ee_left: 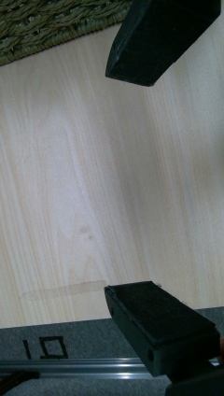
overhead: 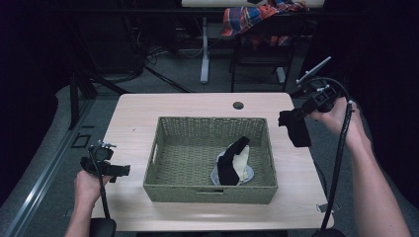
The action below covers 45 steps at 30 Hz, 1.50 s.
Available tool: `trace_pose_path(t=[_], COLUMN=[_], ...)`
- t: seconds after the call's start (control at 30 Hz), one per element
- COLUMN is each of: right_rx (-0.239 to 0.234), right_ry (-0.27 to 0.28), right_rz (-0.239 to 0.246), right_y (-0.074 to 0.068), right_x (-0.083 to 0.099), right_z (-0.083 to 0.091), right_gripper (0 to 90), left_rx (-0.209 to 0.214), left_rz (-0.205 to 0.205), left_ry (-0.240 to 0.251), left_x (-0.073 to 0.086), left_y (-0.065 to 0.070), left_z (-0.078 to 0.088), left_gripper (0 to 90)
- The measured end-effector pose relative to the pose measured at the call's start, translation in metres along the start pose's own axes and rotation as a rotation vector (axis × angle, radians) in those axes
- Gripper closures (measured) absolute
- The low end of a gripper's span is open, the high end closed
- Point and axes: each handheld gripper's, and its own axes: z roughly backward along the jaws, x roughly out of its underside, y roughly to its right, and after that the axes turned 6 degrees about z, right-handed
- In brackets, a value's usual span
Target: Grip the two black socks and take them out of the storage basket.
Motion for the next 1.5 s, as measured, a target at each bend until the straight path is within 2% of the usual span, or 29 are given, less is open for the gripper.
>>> trace_pose_path(t=[0.07, 0.13, 0.27, 0.37, 0.4, 0.43, 0.47, 0.73, 0.77, 0.83, 0.87, 0.9, 1.13, 1.2, 1.23, 1.5], right_rx=[0.003, 0.011, -0.004, -0.004, -0.015, -0.015, -0.022, -0.043, -0.039, -0.038, -0.041, -0.025, -0.019, -0.012, -0.010, -0.020], right_ry=[0.001, -0.011, -0.012, -0.016, -0.019, -0.019, -0.017, -0.014, -0.021, -0.022, -0.045, -0.057, -0.083, -0.081, -0.094, -0.130], right_rz=[-0.010, -0.035, -0.063, -0.077, -0.079, -0.079, -0.100, -0.122, -0.130, -0.134, -0.122, -0.130, -0.132, -0.145, -0.137, -0.132], right_y=[0.002, 0.008, 0.013, 0.013, 0.014, 0.014, 0.014, 0.013, 0.013, 0.012, 0.012, 0.012, 0.013, 0.012, 0.013, 0.012], right_x=[0.003, 0.010, 0.019, 0.023, 0.027, 0.027, 0.031, 0.043, 0.045, 0.046, 0.047, 0.048, 0.050, 0.052, 0.052, 0.053], right_z=[-0.003, -0.015, -0.032, -0.042, -0.051, -0.051, -0.060, -0.085, -0.093, -0.097, -0.102, -0.108, -0.117, -0.123, -0.127, -0.143], right_gripper=[79.7, 79.7, 79.6, 79.6, 79.6, 79.6, 79.6, 79.5, 79.6, 79.6, 79.5, 79.4, 79.3, 79.2, 79.0, 77.4], left_rx=[0.000, 0.000, -0.001, 0.001, 0.000, 0.000, 0.000, 0.001, -0.001, 0.001, -0.002, 0.001, 0.000, -0.001, -0.001, -0.002], left_rz=[0.000, -0.001, 0.000, 0.001, 0.000, 0.000, -0.001, -0.002, -0.003, -0.003, -0.003, -0.004, -0.005, -0.007, -0.008, -0.007], left_ry=[0.000, -0.001, -0.001, -0.001, -0.002, -0.001, -0.001, -0.002, 0.000, -0.003, 0.001, -0.002, -0.002, -0.003, -0.003, -0.002], left_x=[0.000, 0.000, 0.000, 0.000, 0.000, 0.000, 0.000, 0.000, 0.000, 0.000, 0.000, 0.000, 0.000, 0.000, 0.000, 0.000], left_y=[0.000, 0.000, 0.000, 0.000, 0.000, 0.000, 0.000, 0.000, 0.000, 0.000, 0.000, 0.000, 0.000, 0.001, 0.001, 0.001], left_z=[0.000, 0.000, 0.000, 0.000, 0.000, 0.000, 0.000, 0.000, 0.000, 0.000, 0.000, 0.000, -0.001, -0.001, 0.000, 0.000], left_gripper=[0.3, 0.3, 0.3, 0.3, 0.3, 0.3, 0.3, 0.3, 0.3, 0.3, 0.3, 0.3, 0.3, 0.3, 0.3, 0.3])
